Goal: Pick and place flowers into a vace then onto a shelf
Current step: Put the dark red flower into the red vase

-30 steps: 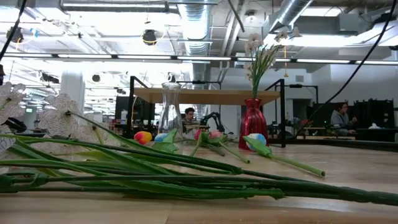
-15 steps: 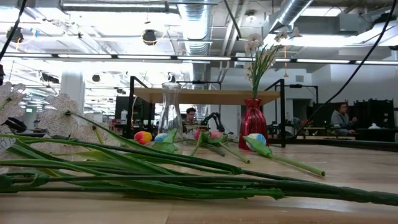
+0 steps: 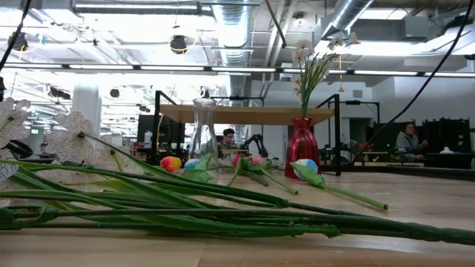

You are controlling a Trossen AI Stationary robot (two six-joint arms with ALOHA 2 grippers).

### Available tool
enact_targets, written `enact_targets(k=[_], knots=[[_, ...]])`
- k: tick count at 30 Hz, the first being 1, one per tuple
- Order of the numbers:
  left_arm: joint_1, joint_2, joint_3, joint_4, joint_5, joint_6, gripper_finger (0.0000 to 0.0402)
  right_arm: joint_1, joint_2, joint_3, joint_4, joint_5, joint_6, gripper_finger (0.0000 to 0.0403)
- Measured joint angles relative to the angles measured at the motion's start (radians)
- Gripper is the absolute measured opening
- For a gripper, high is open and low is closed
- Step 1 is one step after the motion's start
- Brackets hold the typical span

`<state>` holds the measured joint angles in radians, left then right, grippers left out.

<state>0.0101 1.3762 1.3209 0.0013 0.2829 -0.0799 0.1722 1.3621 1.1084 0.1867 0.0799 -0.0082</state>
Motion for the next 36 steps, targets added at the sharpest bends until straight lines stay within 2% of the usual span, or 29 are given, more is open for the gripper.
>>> enact_targets(k=[8, 12, 15, 18, 23, 26, 28, 31, 36], knots=[[-0.008, -0.041, 0.0, -0.056, -0.004, 0.035, 0.0193, -0.022, 0.0, 0.0, 0.0, -0.001, 0.0, 0.0001], [-0.008, -0.106, 0.0, -0.123, -0.078, 0.062, 0.0224, -0.038, 0.0, 0.0, -0.005, 0.003, 0.0, 0.0001], [-0.008, -0.161, 0.0, -0.178, -0.143, 0.08, 0.0237, -0.047, 0.0, 0.0, -0.005, 0.046, 0.0, 0.0], [-0.008, -0.211, 0.001, -0.232, -0.193, 0.081, 0.0244, -0.05, -0.003, 0.0, -0.007, 0.18, 0.001, 0.0], [-0.01, -0.276, 0.001, -0.282, -0.21, 0.081, 0.0245, -0.012, -0.017, -0.001, -0.002, 0.551, 0.008, 0.0], [-0.01, -0.3, 0.001, -0.308, -0.21, 0.08, 0.0245, 0.02, -0.027, 0.0, 0.011, 0.693, 0.01, 0.0], [-0.01, -0.309, 0.001, -0.314, -0.21, 0.079, 0.0245, 0.044, -0.035, -0.002, 0.004, 0.745, 0.015, 0.0], [-0.01, -0.318, 0.001, -0.327, -0.211, 0.077, 0.0245, 0.066, -0.051, -0.02, 0.032, 0.768, 0.012, 0.0], [-0.01, -0.321, 0.001, -0.338, -0.211, 0.077, 0.0245, 0.102, -0.161, -0.21, 0.226, 0.79, 0.004, 0.0]])
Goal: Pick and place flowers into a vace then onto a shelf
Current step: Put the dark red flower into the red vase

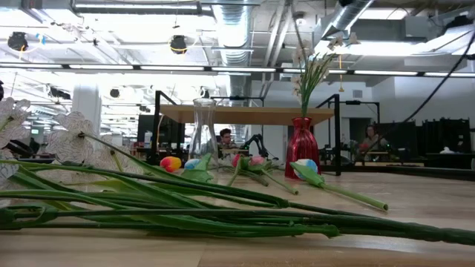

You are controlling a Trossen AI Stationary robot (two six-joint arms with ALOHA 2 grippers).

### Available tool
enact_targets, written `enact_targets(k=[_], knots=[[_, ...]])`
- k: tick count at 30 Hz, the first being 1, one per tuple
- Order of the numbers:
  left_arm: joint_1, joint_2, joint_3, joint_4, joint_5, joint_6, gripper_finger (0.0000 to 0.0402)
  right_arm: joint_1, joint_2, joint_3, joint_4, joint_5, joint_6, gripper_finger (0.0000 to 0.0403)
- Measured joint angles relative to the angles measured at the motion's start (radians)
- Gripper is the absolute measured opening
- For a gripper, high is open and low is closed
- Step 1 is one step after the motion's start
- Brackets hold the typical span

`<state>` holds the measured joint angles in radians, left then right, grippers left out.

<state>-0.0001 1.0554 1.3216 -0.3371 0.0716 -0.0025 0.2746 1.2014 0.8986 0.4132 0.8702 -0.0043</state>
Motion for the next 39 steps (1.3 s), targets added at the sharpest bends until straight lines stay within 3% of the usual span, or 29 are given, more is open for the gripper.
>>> enact_targets(k=[5, 8, 14, 24, 39], knots=[[0.0, -0.001, 0.0, -0.014, 0.0, 0.0, 0.0245, 0.043, -0.156, -0.192, 0.19, -0.036, -0.077, 0.0], [0.0, -0.001, 0.0, -0.016, 0.0, -0.002, 0.0245, 0.065, -0.169, -0.258, 0.268, -0.09, -0.13, 0.0], [0.0, -0.001, 0.0, -0.016, 0.0, -0.007, 0.0245, 0.074, -0.062, -0.306, 0.462, -0.106, -0.257, 0.0], [0.0, -0.001, 0.0, -0.013, 0.0, -0.025, 0.0245, -0.027, 0.092, -0.364, 0.699, -0.086, -0.252, 0.0], [0.0, 0.0, 0.0, -0.025, 0.0, -0.046, 0.0245, -0.087, 0.214, -0.367, 0.751, -0.05, -0.271, 0.0]])
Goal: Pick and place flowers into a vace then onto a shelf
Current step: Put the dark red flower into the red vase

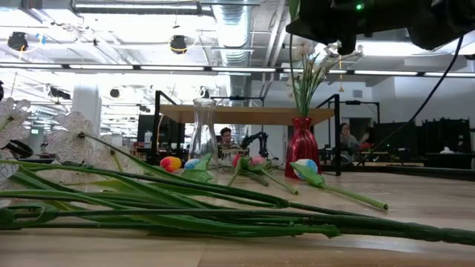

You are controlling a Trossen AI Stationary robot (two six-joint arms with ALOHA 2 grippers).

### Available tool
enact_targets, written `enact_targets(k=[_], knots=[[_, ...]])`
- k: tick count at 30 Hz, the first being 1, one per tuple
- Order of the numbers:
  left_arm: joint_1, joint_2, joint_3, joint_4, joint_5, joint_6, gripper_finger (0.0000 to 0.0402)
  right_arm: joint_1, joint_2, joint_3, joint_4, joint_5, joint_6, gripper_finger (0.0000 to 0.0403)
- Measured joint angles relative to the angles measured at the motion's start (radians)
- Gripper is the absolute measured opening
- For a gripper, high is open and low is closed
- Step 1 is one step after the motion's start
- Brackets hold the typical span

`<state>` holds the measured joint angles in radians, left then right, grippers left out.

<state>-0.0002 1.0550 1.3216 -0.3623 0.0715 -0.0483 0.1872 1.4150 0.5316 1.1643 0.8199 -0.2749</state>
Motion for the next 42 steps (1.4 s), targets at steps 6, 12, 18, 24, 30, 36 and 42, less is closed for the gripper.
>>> enact_targets(k=[6, 12, 18, 24, 30, 36, 42], knots=[[0.0, 0.0, 0.0, -0.007, 0.0, -0.001, 0.0245, 0.0, 0.0, 0.0, 0.007, 0.004, -0.011, 0.0], [0.0, 0.0, 0.0, -0.007, 0.0, -0.001, 0.0245, 0.001, 0.0, 0.0, -0.014, 0.024, 0.02, 0.0], [0.0, 0.0, 0.0, -0.007, 0.0, -0.001, 0.0245, 0.009, 0.0, 0.0, -0.054, 0.076, 0.043, 0.0007], [0.0, 0.0, 0.0, -0.007, 0.0, -0.001, 0.0245, 0.009, 0.0, 0.0, -0.059, 0.076, 0.065, 0.0024], [0.0, 0.0, 0.0, -0.009, 0.0, -0.001, 0.0245, 0.009, 0.0, 0.0, -0.072, 0.075, 0.066, 0.0035], [0.0, 0.0, 0.0, -0.017, 0.0, -0.001, 0.0245, 0.009, -0.001, 0.0, -0.087, 0.072, 0.09, 0.004], [0.0, 0.0, 0.0, -0.016, 0.0, -0.001, 0.0245, 0.016, -0.001, 0.0, -0.174, 0.068, 0.159, 0.0042]])
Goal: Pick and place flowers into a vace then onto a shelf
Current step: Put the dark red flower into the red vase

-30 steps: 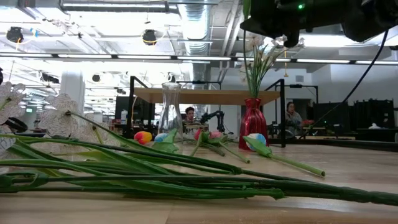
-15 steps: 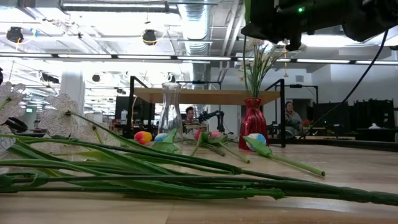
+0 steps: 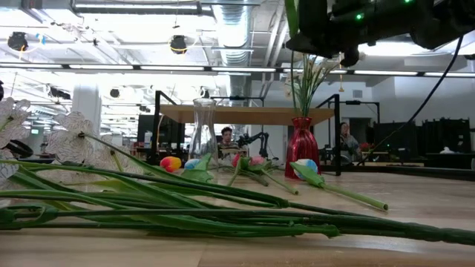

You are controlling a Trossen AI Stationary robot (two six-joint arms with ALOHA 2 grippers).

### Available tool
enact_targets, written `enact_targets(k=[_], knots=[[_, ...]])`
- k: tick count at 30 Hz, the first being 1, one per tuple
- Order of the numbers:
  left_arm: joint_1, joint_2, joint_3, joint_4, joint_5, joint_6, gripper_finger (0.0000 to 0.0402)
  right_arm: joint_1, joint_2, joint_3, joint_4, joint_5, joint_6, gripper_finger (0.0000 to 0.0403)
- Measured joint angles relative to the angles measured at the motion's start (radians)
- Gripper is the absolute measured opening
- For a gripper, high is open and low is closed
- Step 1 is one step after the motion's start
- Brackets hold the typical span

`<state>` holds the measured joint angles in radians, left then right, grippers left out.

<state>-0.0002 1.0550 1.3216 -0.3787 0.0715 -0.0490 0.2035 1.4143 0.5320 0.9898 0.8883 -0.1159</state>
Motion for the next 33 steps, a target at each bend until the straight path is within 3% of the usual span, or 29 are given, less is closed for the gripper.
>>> enact_targets(k=[33], knots=[[0.0, 0.0, 0.0, -0.017, 0.0, 0.0, 0.0245, 0.019, 0.0, 0.0, -0.366, -0.009, 0.353, 0.0043]])
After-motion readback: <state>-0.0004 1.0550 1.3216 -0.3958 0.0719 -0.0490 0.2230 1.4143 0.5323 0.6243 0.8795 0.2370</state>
